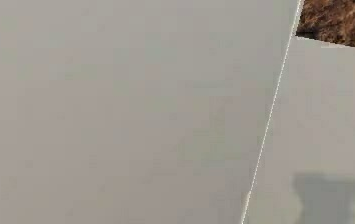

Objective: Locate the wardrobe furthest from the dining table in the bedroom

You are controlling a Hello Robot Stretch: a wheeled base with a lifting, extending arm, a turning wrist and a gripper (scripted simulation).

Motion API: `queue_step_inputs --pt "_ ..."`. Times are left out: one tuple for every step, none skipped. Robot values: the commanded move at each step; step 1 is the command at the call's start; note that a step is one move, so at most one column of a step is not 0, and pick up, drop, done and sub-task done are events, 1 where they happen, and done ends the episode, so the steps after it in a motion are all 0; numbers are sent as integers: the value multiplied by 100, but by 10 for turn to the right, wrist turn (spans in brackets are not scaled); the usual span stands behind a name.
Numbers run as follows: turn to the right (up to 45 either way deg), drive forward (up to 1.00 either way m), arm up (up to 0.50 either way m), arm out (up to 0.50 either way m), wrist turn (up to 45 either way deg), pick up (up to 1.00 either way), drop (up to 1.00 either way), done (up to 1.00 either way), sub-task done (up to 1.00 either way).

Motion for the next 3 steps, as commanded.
queue_step_inputs --pt "-450 0 0 0 0 0 0 0 0" --pt "-150 0 0 0 0 0 0 0 0" --pt "0 10 0 0 0 0 0 0 0"
